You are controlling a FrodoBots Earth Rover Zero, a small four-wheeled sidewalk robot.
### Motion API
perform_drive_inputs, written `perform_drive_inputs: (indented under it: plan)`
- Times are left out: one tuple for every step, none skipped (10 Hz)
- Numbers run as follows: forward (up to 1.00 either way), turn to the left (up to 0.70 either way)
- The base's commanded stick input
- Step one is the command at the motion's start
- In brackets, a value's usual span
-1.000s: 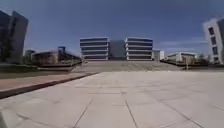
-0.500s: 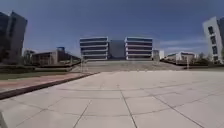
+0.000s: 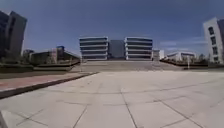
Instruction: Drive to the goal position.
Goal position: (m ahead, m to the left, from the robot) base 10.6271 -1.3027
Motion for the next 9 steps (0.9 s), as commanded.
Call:
perform_drive_inputs:
  plan:
    - [0.7, -0.05]
    - [0.7, -0.05]
    - [0.7, -0.05]
    - [0.7, -0.05]
    - [0.7, -0.05]
    - [0.7, 0.08]
    - [0.7, 0.21]
    - [0.7, 0.23]
    - [0.7, 0.26]
